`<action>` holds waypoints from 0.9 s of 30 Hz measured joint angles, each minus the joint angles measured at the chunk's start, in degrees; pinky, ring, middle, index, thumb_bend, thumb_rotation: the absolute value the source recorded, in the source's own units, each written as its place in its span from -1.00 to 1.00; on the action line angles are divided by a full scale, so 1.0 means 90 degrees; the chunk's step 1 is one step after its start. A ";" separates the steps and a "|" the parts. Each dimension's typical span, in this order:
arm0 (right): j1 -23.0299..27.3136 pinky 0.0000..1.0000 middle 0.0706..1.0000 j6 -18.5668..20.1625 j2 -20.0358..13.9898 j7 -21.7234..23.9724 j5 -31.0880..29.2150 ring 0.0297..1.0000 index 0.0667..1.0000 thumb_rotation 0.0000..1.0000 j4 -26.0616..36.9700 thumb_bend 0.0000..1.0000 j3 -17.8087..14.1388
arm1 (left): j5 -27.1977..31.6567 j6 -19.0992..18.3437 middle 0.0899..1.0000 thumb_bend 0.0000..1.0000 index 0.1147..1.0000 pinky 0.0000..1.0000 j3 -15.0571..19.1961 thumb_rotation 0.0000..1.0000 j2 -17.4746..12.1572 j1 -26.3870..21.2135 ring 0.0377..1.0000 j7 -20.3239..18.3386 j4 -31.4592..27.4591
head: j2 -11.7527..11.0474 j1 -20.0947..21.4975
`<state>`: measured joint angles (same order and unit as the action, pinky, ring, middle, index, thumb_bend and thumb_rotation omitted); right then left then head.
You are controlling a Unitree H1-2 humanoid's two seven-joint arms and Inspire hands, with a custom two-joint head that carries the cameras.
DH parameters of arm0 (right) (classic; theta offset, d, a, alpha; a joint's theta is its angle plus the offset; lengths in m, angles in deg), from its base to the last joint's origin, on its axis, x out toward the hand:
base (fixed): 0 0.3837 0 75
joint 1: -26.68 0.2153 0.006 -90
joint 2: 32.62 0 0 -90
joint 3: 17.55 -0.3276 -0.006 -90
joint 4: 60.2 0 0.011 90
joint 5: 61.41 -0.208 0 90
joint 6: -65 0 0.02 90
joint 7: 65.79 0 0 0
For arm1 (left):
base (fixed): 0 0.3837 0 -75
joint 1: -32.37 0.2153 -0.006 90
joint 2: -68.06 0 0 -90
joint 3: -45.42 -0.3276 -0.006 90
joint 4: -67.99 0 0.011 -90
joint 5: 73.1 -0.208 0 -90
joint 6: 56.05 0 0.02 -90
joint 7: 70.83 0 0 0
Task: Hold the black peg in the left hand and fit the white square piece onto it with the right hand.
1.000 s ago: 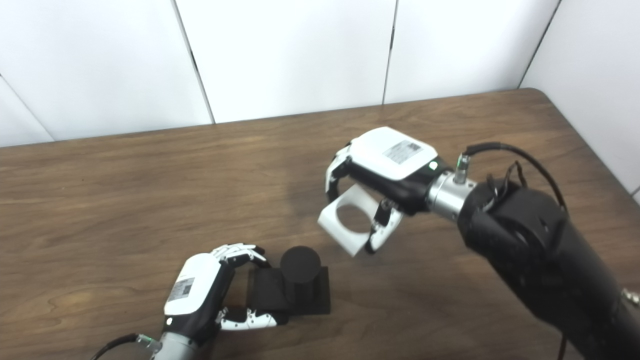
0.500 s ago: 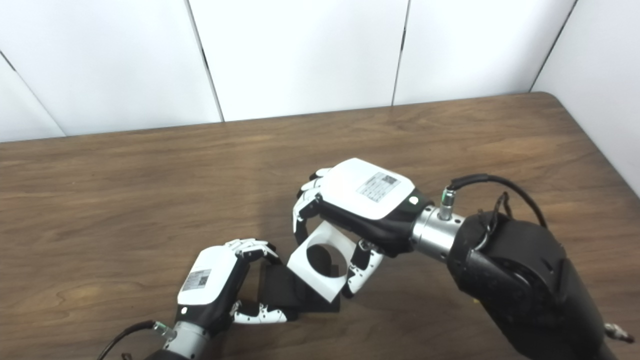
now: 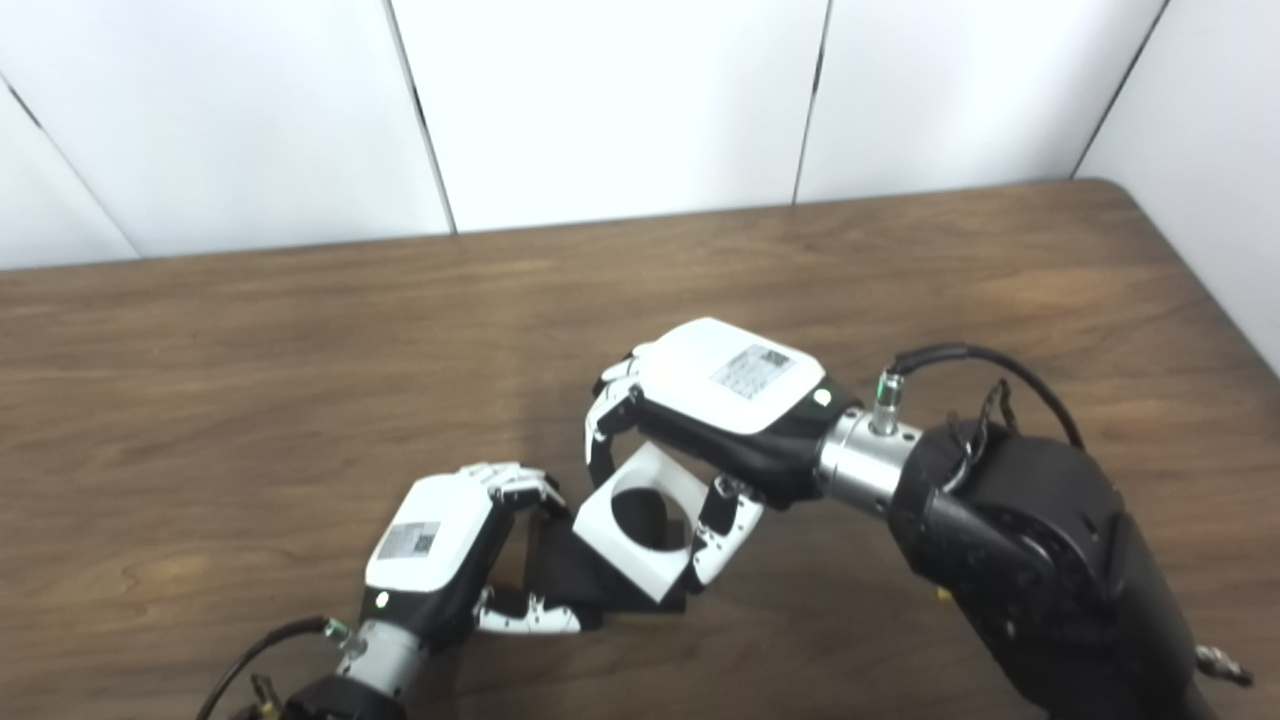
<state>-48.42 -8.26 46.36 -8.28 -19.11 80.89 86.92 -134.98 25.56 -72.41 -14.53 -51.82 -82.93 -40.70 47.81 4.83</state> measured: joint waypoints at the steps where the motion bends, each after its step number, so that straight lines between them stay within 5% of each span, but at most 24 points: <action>1: -0.0026 0.76 0.44 -0.0035 0.0000 -0.0004 0.0004 0.70 -0.11 -0.75 -0.0026 0.04 0.0000 | -0.0009 -0.0005 0.48 0.04 -0.16 0.68 -0.0006 -0.90 -0.0003 -0.0009 0.61 -0.0014 -0.0007 | 0.0019 0.0000; 17: -0.0175 0.75 0.44 -0.0370 0.0043 -0.0175 0.0267 0.71 -0.11 -0.74 -0.0295 0.04 0.0029 | -0.0122 -0.0176 0.48 0.04 -0.16 0.68 -0.0074 -0.90 -0.0012 -0.0040 0.62 -0.0253 -0.0134 | 0.0059 0.0000; 27: -0.0234 0.76 0.42 -0.0686 0.0497 -0.0360 0.0740 0.70 -0.11 -0.74 -0.0428 0.05 0.0281 | -0.0220 -0.0243 0.47 0.04 -0.16 0.67 -0.0139 -0.90 -0.0014 -0.0038 0.61 -0.0327 -0.0206 | 0.0088 0.0039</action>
<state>-50.53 -14.44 50.83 -11.51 -12.45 77.04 89.45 -136.97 23.37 -73.66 -14.65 -52.16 -85.87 -42.55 48.60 5.19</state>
